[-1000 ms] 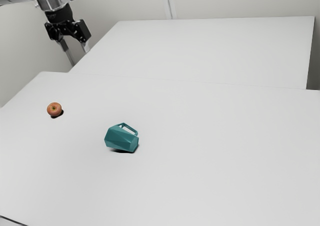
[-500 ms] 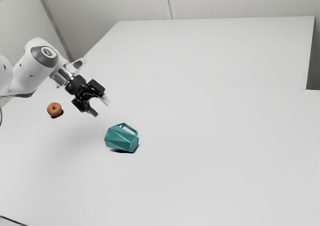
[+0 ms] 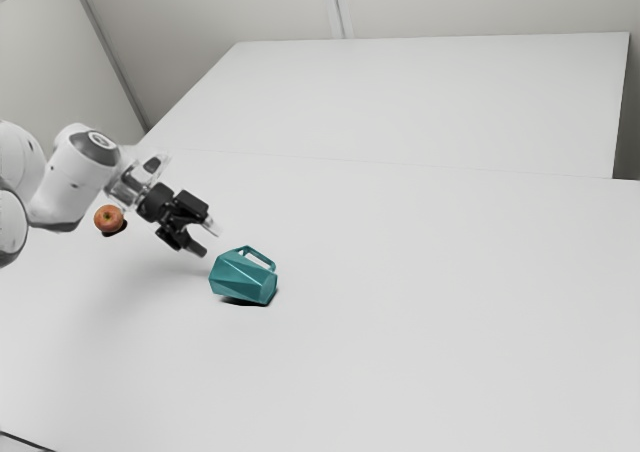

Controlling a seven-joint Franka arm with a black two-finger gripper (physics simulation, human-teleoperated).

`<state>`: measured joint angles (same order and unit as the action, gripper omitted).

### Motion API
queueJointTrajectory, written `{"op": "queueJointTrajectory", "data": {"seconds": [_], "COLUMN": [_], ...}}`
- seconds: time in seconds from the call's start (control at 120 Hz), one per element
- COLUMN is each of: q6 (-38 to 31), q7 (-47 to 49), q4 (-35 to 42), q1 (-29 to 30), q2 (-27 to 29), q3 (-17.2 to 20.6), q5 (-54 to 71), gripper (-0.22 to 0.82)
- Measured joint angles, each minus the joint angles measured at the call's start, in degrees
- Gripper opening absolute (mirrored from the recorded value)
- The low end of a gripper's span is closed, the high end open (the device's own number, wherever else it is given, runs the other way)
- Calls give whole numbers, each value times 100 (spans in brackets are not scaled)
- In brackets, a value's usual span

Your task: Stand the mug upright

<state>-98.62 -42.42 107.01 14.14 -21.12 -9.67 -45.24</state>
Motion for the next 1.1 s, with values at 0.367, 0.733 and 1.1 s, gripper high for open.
{"op": "queueJointTrajectory", "data": {"seconds": [0.367,0.733,1.1], "q6": [210,329,321], "q7": [-582,-836,-674], "q4": [508,748,902], "q1": [-12,-22,-25], "q2": [-68,151,200], "q3": [3,84,140], "q5": [-667,-777,-902], "gripper": [60,57,-6]}}
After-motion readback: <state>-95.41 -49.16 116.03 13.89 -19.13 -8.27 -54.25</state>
